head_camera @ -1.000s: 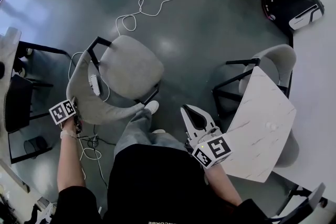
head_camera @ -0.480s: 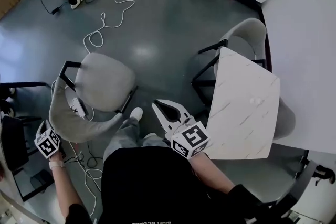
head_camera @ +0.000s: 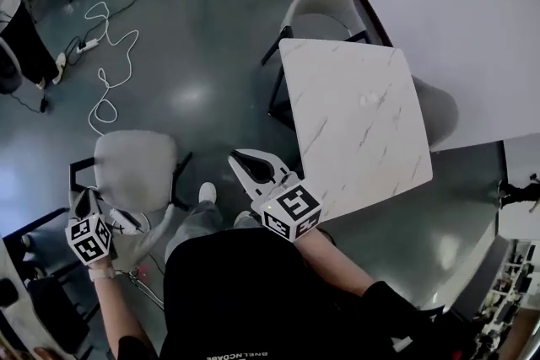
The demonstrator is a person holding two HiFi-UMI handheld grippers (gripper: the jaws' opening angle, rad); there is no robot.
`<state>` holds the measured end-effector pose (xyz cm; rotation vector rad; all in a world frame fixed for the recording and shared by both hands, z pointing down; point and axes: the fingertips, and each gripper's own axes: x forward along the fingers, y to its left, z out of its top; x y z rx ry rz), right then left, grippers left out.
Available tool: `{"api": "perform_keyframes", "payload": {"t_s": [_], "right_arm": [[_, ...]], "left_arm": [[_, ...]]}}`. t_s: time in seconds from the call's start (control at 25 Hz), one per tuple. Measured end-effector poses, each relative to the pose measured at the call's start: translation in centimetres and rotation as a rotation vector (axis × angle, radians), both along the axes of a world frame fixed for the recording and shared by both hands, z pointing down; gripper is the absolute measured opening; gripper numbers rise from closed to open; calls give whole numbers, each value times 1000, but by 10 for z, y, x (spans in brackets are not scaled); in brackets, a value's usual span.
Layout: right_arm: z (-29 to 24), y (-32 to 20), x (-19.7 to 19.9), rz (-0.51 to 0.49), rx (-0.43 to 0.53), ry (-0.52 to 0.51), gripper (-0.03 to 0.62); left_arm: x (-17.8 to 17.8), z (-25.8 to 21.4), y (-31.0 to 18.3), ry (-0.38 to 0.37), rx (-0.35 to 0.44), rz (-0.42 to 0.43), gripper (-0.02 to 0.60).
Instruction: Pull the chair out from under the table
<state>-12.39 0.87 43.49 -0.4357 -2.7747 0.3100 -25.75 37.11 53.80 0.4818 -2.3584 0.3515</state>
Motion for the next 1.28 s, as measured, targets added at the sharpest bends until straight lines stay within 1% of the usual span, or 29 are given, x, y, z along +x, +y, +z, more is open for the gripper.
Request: {"api": "perform_keyframes", "payload": {"t_s": [0.12,0.2,0.28,0.36,0.48,0.56,0.64,0.8,0.96,1.08,1.28], "right_arm": [[-1,-32,20,120,6,-11,15],[-2,-55,37,207,7,-16,15],[-3,-78,58,297,7,-20,15],[-4,-101,82,392,9,-24,15],[-7,-130,121,543,11,-26,15],[-8,-145,147,633,14,-25,15],[-9,-157,172,715,17,-31,15],[-15,-176,223,863,26,-46,15],[-26,-190,262,989,46,-85,15],[-38,-198,288,1060,67,-123,15],[-57,-199,325,1134,84,-168,15]], "left_arm": [[-10,-2,-77,11,80,167,5],[-4,-3,-132,25,119,288,5],[9,-5,-188,42,143,414,5],[31,-10,-249,60,184,549,5],[74,-24,-338,94,264,775,5],[105,-33,-388,110,300,913,5],[137,-42,-428,125,336,1027,5],[206,-66,-487,150,414,1233,5],[270,-100,-527,158,500,1421,5],[312,-122,-547,145,554,1527,5],[370,-165,-559,135,643,1663,5]]}}
